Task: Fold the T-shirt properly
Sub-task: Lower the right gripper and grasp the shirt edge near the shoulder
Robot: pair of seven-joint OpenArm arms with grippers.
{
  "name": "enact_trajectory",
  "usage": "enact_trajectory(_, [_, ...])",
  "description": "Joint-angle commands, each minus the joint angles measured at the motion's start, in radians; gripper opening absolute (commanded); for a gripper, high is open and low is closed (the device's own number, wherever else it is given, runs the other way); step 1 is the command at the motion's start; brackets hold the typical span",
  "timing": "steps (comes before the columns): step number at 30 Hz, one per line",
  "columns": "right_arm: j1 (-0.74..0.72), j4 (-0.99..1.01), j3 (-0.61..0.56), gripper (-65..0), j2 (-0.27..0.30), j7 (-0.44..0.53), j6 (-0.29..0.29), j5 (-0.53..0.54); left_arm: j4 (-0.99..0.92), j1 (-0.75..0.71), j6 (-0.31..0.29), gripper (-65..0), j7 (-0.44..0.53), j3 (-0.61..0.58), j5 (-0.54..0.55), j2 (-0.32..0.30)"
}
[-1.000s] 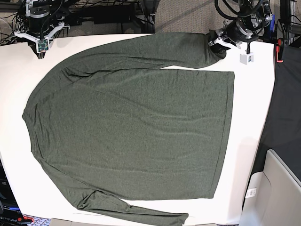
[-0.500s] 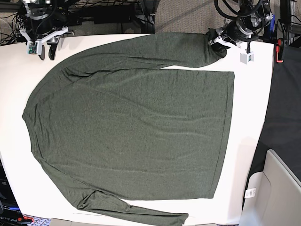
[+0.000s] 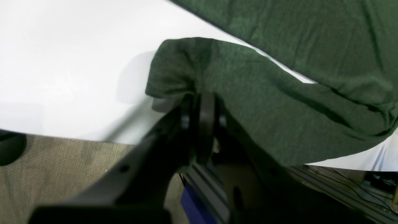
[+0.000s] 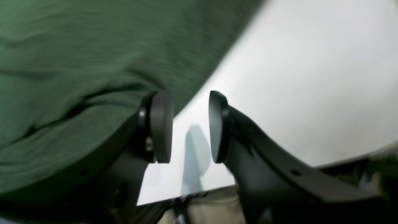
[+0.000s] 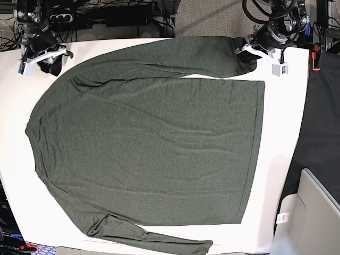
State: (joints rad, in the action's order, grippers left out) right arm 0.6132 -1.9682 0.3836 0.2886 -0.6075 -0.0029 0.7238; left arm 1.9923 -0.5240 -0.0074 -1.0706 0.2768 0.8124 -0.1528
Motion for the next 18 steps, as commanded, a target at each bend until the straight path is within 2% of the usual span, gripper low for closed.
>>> enact_trajectory(1, [0.001, -0.010, 0.024, -44.6, 0.011, 0.013, 0.005, 0.027, 0.019, -0.002, -0.004, -65.0, 0.010, 0.005, 0.012, -0.008])
enact_trajectory(5, [-0.003, 0.042, 0.036, -44.2, 0.010, 0.011, 0.005, 0.110, 0.019, -0.002, -0.004, -65.0, 0.010, 0.005, 0.012, -0.008])
enact_trajectory(9, [-0.031, 0.106, 0.036, -40.8, 0.005, 0.010, 0.005, 0.148, 0.019, -0.002, -0.004, -65.0, 0.010, 0.005, 0.012, -0.008])
enact_trajectory(18, [-0.117, 0.244, 0.028, -40.7, 0.005, 0.008, 0.005, 0.262, 0.019, -0.002, -0.004, -65.0, 0.010, 0.005, 0.012, -0.008])
